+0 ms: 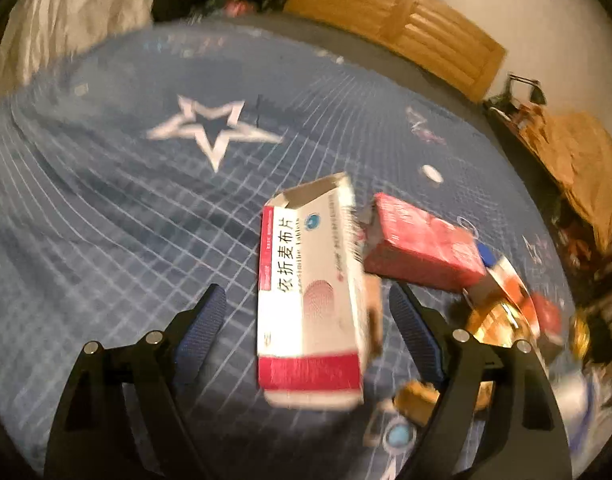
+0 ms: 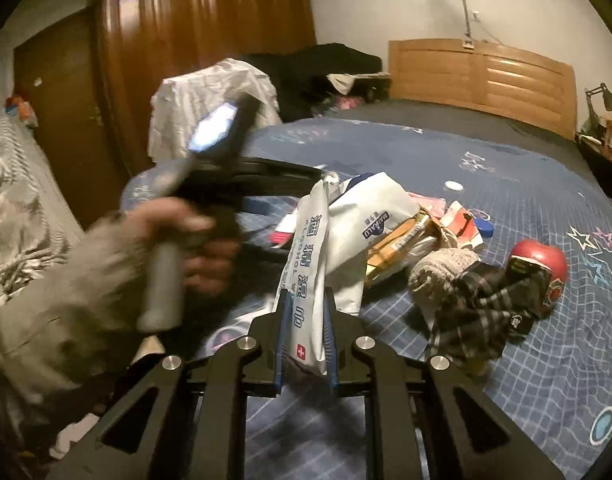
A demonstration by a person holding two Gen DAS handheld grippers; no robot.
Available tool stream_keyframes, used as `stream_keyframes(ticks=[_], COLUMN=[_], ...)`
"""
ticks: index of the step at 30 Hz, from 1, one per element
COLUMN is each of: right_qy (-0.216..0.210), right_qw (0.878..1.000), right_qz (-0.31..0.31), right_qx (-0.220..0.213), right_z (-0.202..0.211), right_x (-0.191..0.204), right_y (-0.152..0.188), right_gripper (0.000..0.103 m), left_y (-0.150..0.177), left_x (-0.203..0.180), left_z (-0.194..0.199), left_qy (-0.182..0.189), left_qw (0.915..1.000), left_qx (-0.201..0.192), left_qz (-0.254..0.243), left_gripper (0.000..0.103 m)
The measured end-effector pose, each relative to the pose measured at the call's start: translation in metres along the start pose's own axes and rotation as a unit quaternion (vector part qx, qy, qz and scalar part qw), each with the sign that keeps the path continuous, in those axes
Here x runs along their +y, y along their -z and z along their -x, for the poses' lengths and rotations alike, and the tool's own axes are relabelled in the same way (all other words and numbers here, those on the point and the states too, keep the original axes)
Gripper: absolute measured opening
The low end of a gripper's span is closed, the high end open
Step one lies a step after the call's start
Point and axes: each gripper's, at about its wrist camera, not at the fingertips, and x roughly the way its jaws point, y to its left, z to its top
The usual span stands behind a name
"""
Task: Collect trash
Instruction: 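Grasp the white-red medicine box with the left tool while the right tool grasps the white wipe packet, then carry the medicine box and wipe packet toward the white bucket with both tools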
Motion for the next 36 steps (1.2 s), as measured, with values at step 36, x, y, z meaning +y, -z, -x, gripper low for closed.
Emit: stream_keyframes(ticks=[36], right_qy=[0.126], right_qw=[0.988], right_qz=[-0.029], right_qx=[-0.087], right_z=[0.153], right_x=[0.005], right_y=[0.042], right_gripper=[0.016], left_y=[0.141], left_x=[-0.094], left_z=[0.169], left_qy=[-0.077], left_qw=[0.9692], left_qx=[-0.185], left_qz=[-0.143], left_gripper=[0.048])
